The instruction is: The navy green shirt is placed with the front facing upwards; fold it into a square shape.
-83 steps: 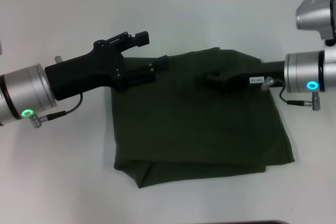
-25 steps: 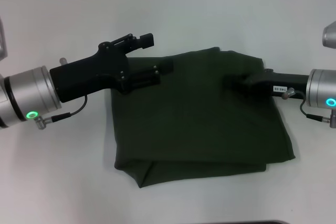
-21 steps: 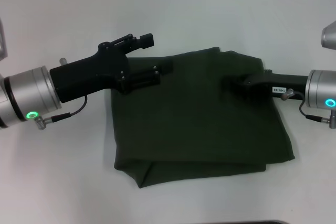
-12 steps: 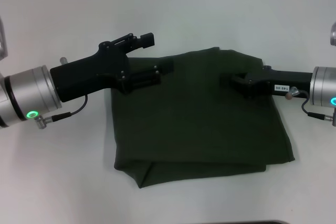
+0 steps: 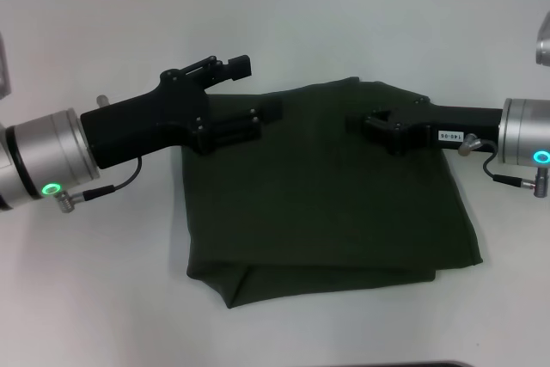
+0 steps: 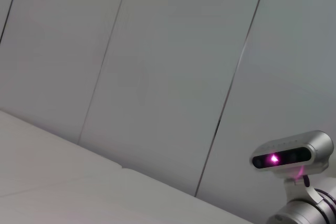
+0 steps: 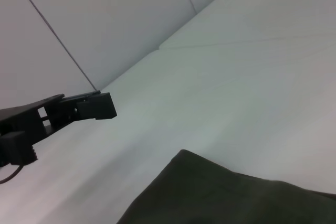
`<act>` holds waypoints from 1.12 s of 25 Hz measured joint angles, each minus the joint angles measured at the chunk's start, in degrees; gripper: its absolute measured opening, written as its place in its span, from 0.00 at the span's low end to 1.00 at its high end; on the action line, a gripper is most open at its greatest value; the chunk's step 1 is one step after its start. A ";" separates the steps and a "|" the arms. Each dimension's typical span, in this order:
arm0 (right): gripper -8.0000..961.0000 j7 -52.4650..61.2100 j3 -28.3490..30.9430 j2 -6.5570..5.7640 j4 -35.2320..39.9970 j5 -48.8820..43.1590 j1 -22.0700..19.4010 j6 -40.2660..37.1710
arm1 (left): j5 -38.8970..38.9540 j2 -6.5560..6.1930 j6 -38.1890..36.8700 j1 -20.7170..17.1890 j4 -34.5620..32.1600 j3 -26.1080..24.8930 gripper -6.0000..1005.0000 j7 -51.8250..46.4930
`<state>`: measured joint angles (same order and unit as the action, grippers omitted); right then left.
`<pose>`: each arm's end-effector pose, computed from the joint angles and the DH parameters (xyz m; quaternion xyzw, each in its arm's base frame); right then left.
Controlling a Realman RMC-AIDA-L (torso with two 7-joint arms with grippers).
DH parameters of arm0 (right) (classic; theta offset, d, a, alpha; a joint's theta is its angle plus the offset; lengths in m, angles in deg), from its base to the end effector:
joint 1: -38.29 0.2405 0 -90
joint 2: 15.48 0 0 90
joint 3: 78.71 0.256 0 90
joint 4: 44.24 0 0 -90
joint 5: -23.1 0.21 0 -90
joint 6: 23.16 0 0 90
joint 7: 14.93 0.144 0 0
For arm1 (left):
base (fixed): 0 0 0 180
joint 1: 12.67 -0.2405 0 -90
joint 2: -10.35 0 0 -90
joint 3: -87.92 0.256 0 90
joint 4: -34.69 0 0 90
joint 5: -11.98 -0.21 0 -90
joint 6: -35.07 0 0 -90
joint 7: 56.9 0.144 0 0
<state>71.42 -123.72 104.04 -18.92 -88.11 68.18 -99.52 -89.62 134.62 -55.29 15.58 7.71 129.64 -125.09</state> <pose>0.2875 0.3194 -0.0492 -0.8935 0.3698 0.2231 0.1231 -0.2390 0.3001 -0.0510 -0.8963 -0.2149 -0.3712 0.1123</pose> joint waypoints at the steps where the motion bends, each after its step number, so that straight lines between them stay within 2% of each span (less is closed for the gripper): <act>1: 0.10 -0.03 0.05 0.00 0.04 0.02 -0.15 -0.06 | 0.00 -0.01 0.02 -0.08 0.00 0.01 0.84 0.01; 8: 0.12 -0.64 -0.08 -0.30 0.29 -0.33 -0.75 -3.63 | -0.94 -0.29 -0.46 -1.43 -0.82 0.15 0.84 -0.11; 14: 0.14 -1.19 0.23 -0.91 0.41 -0.35 -2.62 -5.11 | -7.04 -0.36 -2.44 -4.81 -5.05 0.49 0.84 -3.48; 20: 0.17 -1.02 1.26 -1.92 0.46 -0.03 -3.60 -5.61 | -12.32 -0.47 -8.59 -8.54 -9.45 -0.27 0.84 -7.49; 28: 0.17 -1.10 1.50 -2.13 0.45 0.03 -3.63 -5.64 | -17.06 -0.52 -11.79 -9.40 -10.32 -0.39 0.84 -10.35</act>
<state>70.32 -122.22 101.91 -18.47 -88.08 64.55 -105.16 -106.67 134.10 -67.08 6.18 -2.61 129.26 -135.44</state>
